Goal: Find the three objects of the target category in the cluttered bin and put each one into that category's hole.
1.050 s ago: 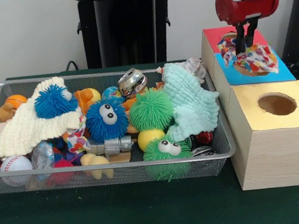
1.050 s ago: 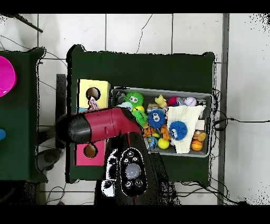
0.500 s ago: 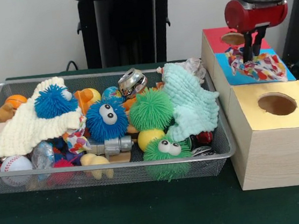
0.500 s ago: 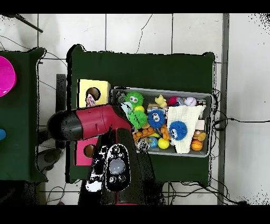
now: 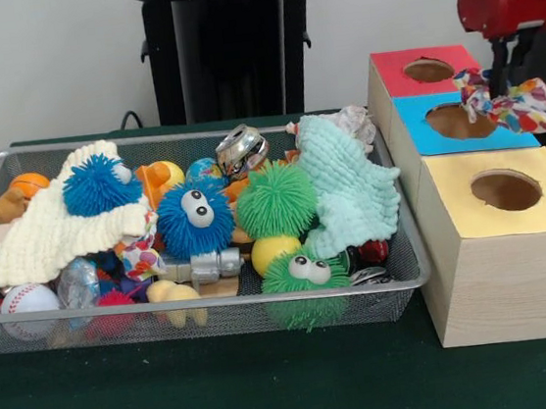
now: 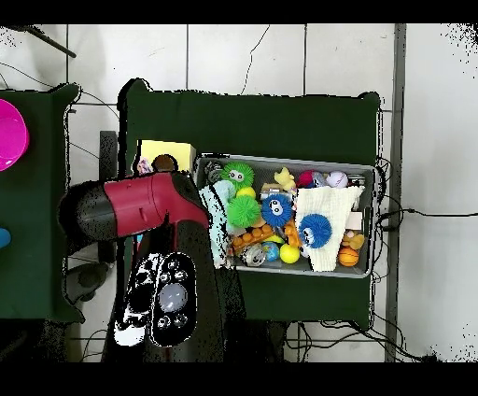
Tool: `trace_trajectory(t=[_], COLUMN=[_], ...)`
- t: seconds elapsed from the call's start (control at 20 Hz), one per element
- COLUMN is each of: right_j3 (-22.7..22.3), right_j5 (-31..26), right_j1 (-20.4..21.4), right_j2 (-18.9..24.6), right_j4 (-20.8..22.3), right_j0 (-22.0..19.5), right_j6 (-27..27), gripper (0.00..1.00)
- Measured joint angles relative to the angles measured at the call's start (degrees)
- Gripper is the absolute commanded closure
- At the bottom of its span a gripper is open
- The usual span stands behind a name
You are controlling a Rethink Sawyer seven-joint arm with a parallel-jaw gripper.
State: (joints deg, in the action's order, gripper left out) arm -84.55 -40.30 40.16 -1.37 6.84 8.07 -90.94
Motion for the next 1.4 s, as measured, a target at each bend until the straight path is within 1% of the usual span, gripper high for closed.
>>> trace_trajectory(t=[0.2,0.4,0.6,1.05,1.4], right_j3=[1.7,2.1,2.1,2.1,2.1], right_j5=[-0.1,0.0,1.3,6.6,7.2], right_j1=[-0.5,-1.4,-2.8,-5.9,-6.9], right_j2=[-0.5,-1.0,-1.5,-2.0,-3.1], right_j4=[-1.6,-2.5,-2.5,-2.5,-2.6], right_j0=[0.5,0.4,0.3,0.1,0.3], right_j6=[0.0,0.0,0.0,0.0,0.0], gripper=[1.00,1.00,1.00,1.00,1.00])
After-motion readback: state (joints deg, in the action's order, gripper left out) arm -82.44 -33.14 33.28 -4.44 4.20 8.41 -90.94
